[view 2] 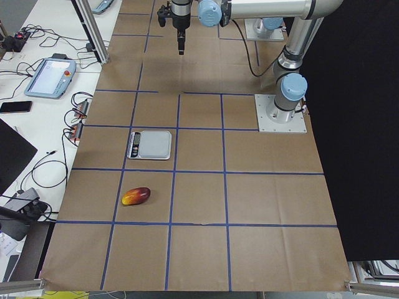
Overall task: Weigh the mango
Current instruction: 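Move the left gripper toward the mango beside the scale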
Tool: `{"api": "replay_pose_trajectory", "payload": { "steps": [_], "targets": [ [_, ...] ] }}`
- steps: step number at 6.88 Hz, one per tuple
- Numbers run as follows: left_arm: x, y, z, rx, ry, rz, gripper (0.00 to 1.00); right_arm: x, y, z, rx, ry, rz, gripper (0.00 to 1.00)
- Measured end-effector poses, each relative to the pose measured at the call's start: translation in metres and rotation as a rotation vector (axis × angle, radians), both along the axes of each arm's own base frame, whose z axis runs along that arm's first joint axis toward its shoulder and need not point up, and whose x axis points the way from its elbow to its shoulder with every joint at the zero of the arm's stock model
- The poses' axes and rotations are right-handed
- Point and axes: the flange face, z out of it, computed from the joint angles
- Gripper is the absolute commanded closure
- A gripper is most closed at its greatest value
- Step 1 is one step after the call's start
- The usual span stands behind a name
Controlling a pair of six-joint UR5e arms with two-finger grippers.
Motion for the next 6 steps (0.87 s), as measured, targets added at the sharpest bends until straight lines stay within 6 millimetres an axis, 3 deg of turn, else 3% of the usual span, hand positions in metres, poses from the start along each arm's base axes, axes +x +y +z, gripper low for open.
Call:
{"api": "replay_pose_trajectory", "payload": {
  "steps": [4,6],
  "targets": [
    [0.004,-0.006,0.003,-0.007,0.001,0.008,0.00,0.000,0.000,0.000,0.000,0.000,0.000,0.00],
    [0.019,-0.011,0.004,-0.014,0.005,0.035,0.00,0.000,0.000,0.000,0.000,0.000,0.000,0.00]
  ]
}}
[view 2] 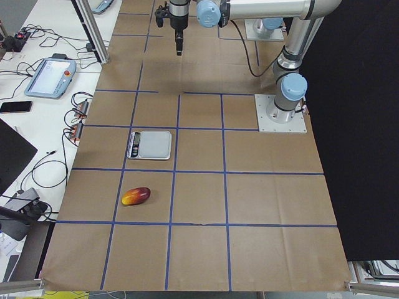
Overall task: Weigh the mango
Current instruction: 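Move the left gripper toward the mango beside the scale, then lower the left gripper over the red-yellow mango and close on it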
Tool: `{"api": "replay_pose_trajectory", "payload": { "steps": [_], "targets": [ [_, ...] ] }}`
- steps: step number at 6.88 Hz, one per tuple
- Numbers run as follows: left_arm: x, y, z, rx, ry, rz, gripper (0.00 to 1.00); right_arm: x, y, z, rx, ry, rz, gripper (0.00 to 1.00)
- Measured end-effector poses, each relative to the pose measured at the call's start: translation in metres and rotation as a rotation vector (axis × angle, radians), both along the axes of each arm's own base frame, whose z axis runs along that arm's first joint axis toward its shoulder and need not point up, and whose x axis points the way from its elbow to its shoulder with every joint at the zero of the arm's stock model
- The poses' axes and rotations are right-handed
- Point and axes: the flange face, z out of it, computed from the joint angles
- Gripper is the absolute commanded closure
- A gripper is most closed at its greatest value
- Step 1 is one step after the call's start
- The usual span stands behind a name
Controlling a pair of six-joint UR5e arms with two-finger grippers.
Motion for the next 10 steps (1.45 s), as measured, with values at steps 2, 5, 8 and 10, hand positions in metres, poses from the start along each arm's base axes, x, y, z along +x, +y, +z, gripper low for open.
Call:
{"api": "replay_pose_trajectory", "payload": {
  "steps": [2,5,8,10],
  "targets": [
    [0.069,-0.012,0.001,-0.006,0.010,0.066,0.00,0.000,0.000,0.000,0.000,0.000,0.000,0.00],
    [0.255,-0.033,-0.018,-0.005,0.033,-0.001,0.00,0.000,0.000,0.000,0.000,0.000,0.000,0.00],
    [0.444,-0.091,-0.066,-0.017,0.004,-0.134,0.00,0.000,0.000,0.000,0.000,0.000,0.000,0.00],
    [0.538,-0.130,-0.111,-0.029,-0.011,-0.149,0.00,0.000,0.000,0.000,0.000,0.000,0.000,0.00]
  ]
}}
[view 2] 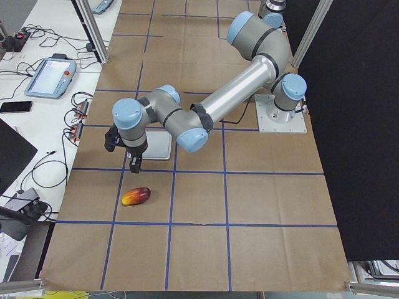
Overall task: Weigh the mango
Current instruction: 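Lower the left gripper over the red-yellow mango and close on it, then lift the mango with the left gripper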
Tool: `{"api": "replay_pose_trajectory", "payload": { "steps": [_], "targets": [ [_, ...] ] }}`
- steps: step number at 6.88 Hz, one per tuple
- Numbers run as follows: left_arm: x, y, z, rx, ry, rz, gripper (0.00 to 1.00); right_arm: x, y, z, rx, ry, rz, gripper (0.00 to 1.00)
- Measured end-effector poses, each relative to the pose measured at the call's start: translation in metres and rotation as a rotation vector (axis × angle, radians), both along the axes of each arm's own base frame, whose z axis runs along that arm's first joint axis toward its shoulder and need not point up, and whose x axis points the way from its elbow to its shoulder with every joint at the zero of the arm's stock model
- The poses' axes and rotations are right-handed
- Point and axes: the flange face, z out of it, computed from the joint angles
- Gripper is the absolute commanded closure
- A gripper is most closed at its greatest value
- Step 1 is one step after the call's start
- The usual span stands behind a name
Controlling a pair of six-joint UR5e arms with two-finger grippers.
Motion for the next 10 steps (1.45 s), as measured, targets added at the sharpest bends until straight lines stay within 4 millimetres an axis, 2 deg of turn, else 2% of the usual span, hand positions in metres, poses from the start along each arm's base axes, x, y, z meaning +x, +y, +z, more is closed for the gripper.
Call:
{"api": "replay_pose_trajectory", "payload": {
  "steps": [1,2,3,5,7,8,9,10],
  "targets": [
    [0.030,-0.012,-0.023,0.000,-0.001,0.007,0.00,0.000,0.000,0.000,0.000,0.000,0.000,0.00],
    [0.045,-0.020,-0.044,0.005,0.006,0.011,0.00,0.000,0.000,0.000,0.001,0.000,0.000,0.00],
    [0.051,-0.025,-0.061,0.013,0.016,0.014,0.00,0.000,0.000,0.000,0.000,0.000,0.000,0.00],
    [0.054,-0.031,-0.093,0.035,0.038,0.025,0.00,0.000,0.000,0.000,0.000,0.000,0.000,0.00],
    [0.057,-0.036,-0.139,0.072,0.068,0.069,0.00,0.000,0.000,0.000,0.000,0.000,0.000,0.00],
    [0.058,-0.037,-0.155,0.089,0.080,0.097,0.00,0.000,0.000,0.000,0.000,0.000,0.000,0.00],
    [0.057,-0.037,-0.164,0.099,0.086,0.119,0.01,0.000,0.000,0.000,0.000,0.000,0.000,0.00],
    [0.057,-0.037,-0.169,0.106,0.090,0.134,0.17,0.000,0.000,0.000,0.000,0.000,0.000,0.00]
  ]
}}
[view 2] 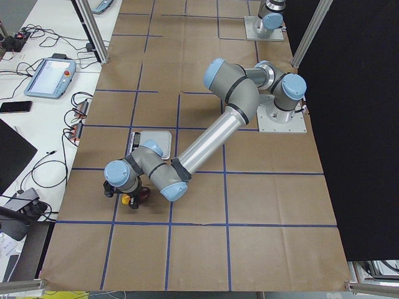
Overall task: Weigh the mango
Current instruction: 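Lift the mango with the left gripper, then carry the mango over the silver scale with the left gripper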
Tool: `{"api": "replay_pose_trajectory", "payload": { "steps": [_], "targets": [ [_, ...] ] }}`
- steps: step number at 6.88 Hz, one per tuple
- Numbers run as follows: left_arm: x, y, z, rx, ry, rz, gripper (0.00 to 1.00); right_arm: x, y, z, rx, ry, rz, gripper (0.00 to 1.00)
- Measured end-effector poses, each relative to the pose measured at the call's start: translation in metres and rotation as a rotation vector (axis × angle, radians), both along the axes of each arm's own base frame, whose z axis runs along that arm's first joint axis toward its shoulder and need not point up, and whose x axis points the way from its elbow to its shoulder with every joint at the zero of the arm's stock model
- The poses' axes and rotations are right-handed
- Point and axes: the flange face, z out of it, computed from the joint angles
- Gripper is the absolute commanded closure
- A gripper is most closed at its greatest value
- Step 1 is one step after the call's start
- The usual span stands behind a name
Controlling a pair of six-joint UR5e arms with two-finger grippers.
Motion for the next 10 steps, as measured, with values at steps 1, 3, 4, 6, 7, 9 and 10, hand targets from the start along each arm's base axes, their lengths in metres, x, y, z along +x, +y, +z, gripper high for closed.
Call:
{"api": "replay_pose_trajectory", "payload": {
  "steps": [1,3,4,6,7,9,10],
  "targets": [
    [0.000,0.000,-0.002,0.004,0.001,0.007,0.39,0.000,0.000,0.000,0.000,0.000,0.000,0.00],
    [0.000,0.000,0.002,0.006,-0.004,0.010,0.44,0.000,0.000,0.000,0.000,0.000,0.000,0.00],
    [-0.001,-0.001,0.009,0.000,-0.010,0.009,0.44,0.000,0.000,0.000,0.000,0.000,0.000,0.00],
    [-0.010,0.002,0.049,-0.020,-0.025,0.009,0.50,0.000,0.000,0.000,0.000,0.000,0.000,0.00],
    [-0.025,0.009,0.080,-0.018,-0.024,0.018,0.50,0.000,0.000,0.000,0.000,0.000,0.000,0.00],
    [-0.095,0.029,0.120,0.010,-0.008,0.057,0.51,0.000,0.000,0.000,0.000,0.000,0.000,0.00],
    [-0.147,0.037,0.129,0.022,-0.004,0.079,0.50,0.000,0.000,0.000,0.000,0.000,0.000,0.00]
  ]
}}
